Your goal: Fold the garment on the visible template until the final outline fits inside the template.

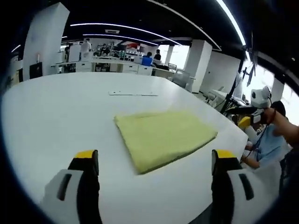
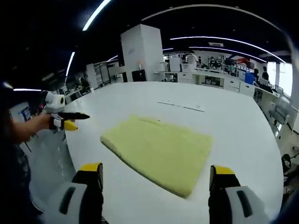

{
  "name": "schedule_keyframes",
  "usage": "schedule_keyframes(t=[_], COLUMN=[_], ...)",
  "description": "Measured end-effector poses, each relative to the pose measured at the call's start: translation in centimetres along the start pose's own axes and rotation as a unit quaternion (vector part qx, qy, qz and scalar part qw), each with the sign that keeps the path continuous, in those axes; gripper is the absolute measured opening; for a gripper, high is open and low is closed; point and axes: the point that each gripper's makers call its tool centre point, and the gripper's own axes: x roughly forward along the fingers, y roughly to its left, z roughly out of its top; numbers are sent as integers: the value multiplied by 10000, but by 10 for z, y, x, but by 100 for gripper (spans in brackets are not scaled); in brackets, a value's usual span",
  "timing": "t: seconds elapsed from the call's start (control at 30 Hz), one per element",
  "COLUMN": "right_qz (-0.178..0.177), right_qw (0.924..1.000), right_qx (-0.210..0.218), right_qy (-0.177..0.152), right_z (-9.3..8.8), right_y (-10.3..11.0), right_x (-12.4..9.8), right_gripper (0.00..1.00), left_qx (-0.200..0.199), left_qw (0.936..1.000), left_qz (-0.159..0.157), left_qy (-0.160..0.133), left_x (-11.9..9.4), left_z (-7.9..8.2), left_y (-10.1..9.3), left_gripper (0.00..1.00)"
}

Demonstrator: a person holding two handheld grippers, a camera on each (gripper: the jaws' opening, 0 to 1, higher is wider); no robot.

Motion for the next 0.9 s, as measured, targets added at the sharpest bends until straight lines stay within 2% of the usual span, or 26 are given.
schedule_keyframes(t=[0.07, 0.23, 0.57, 0.9], right_qz=[53, 78, -222, -333], right_qw=[10000, 9997, 9997, 9989], right_qx=[-56, -171, 78, 306], right_qy=[28, 148, -14, -122], right_z=[1, -3, -6, -11], right_y=[8, 16, 7, 8], right_x=[-4, -10, -20, -26], right_gripper=[100, 100, 99, 97], left_qx=[-88, -272, 212, 178], left_qw=[9999, 9992, 9983, 9982], left_qz=[41, 271, 497, 522], left_qy=[-81, -116, 211, 253], left_x=[-6, -16, -29, -32], left_z=[3, 0, -15, -20], left_y=[-2, 0, 6, 4], left_gripper=[99, 99, 99, 99])
